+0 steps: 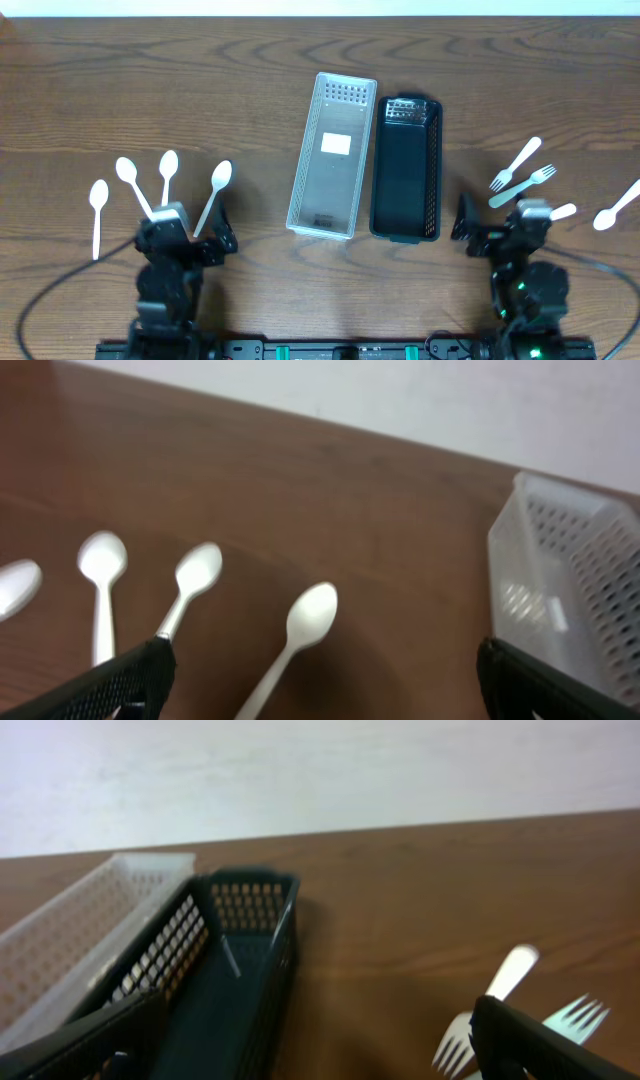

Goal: Pack container
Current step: 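Push the black tray left against the clear tray with the right gripper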

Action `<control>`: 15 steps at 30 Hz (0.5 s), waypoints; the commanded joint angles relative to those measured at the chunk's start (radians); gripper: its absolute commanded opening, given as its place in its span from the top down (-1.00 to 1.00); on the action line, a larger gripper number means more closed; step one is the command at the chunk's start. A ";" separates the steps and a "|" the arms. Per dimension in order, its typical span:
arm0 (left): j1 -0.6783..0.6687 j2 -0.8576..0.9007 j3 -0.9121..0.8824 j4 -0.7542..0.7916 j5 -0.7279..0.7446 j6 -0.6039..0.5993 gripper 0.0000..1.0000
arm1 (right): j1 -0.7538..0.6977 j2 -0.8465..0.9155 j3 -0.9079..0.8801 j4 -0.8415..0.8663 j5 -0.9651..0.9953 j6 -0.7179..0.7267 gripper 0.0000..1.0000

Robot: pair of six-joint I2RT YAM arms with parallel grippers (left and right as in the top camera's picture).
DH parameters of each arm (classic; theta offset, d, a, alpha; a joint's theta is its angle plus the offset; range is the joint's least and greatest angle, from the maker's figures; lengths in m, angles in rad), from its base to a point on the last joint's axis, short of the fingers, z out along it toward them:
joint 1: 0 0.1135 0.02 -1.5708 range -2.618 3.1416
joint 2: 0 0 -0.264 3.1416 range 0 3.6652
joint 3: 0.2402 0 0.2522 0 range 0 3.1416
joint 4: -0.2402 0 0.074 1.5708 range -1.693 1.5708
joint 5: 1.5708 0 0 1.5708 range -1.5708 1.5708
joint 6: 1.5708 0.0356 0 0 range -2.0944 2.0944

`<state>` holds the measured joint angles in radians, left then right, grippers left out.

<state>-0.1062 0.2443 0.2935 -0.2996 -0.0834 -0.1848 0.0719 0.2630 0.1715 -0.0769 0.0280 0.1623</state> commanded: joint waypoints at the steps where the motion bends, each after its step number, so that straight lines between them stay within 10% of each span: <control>1: 0.005 0.187 0.229 -0.043 -0.015 0.036 -0.96 | -0.061 0.203 0.187 -0.016 0.000 -0.059 -0.99; 15: 0.053 1.151 1.044 -0.718 -0.032 -0.008 -0.96 | -0.195 1.466 1.407 -0.895 -0.177 -0.198 -0.99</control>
<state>-0.0650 1.3079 1.2770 -0.9894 -0.1066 -0.1757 -0.1253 1.6089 1.4677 -0.9344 -0.1223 0.0406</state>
